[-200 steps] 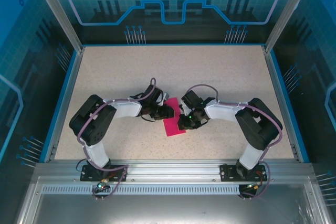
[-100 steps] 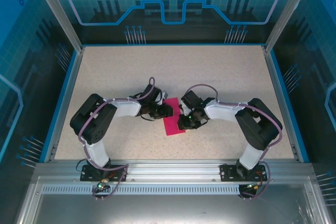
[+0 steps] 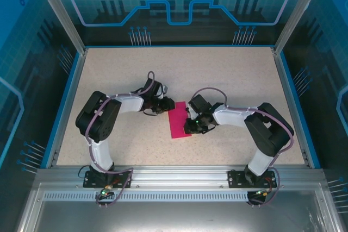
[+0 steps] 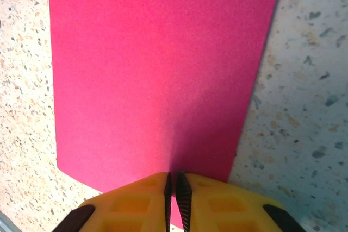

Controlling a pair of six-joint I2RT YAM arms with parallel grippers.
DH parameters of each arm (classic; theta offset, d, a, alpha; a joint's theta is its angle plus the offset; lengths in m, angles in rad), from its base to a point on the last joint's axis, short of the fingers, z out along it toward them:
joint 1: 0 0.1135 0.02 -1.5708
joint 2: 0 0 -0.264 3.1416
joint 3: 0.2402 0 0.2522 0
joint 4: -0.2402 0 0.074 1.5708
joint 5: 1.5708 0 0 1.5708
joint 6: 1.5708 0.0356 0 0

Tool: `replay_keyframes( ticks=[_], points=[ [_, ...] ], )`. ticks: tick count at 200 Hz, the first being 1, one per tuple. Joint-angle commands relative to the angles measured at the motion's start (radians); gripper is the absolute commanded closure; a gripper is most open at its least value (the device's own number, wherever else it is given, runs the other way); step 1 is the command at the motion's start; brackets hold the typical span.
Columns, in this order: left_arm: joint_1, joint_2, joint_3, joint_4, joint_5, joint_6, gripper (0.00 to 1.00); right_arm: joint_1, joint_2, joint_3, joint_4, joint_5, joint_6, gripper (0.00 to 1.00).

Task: Fold a paper plane with a square sheet of paper (fold left side to right side)
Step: First fold the square sheet of paper in half at the center of the table.

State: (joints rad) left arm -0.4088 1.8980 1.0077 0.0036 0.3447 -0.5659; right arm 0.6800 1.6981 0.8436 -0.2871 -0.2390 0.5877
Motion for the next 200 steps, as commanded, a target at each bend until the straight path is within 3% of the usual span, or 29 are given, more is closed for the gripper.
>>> replay_keyframes(
  ticks=[1, 104, 148, 200],
  points=[
    [0.040, 0.062, 0.053, -0.017, -0.129, 0.048, 0.69, 0.015, 0.021, -0.093, -0.089, 0.032, 0.056, 0.83],
    [0.082, 0.121, 0.240, -0.121, -0.082, 0.098, 0.64, 0.089, -0.039, -0.124, -0.004, 0.033, 0.177, 0.82],
    [0.085, 0.033, 0.226, -0.139, -0.033, 0.103, 0.62, 0.091, -0.129, -0.089, 0.034, 0.076, 0.156, 0.78],
    [0.069, -0.276, -0.108, -0.044, 0.091, -0.006, 0.60, 0.045, -0.320, -0.114, -0.040, 0.229, 0.106, 0.38]
  ],
)
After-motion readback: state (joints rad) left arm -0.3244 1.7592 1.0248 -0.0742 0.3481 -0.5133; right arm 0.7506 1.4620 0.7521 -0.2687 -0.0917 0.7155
